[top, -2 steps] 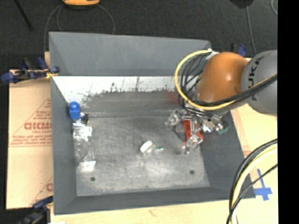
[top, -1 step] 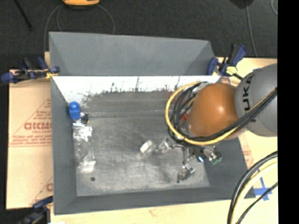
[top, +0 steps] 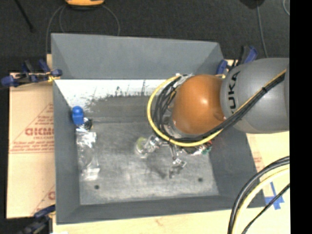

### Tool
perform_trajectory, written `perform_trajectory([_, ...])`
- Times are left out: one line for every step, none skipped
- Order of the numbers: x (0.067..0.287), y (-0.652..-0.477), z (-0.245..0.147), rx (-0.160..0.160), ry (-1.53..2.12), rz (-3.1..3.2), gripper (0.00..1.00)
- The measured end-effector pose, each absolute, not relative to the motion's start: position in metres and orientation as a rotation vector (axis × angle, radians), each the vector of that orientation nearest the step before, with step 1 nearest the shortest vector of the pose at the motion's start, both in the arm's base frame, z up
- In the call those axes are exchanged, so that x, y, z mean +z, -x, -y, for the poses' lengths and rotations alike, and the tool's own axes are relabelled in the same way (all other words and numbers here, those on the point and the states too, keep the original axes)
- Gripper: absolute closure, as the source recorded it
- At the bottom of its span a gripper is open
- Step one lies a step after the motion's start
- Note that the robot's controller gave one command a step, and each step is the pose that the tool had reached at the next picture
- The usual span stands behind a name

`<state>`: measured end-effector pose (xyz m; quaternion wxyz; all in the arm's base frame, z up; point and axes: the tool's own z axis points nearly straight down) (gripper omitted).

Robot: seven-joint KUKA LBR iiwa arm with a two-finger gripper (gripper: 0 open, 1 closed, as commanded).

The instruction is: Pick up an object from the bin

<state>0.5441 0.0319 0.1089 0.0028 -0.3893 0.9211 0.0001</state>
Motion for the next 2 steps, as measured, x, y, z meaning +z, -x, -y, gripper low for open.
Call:
perform_trajectory([0.132, -0.543, -0.052, 0.004, 0.956, -2.985, 0.0])
perform_trajectory([0.085, -0.587, -0.041, 0.004, 1.474, -2.751, 0.0])
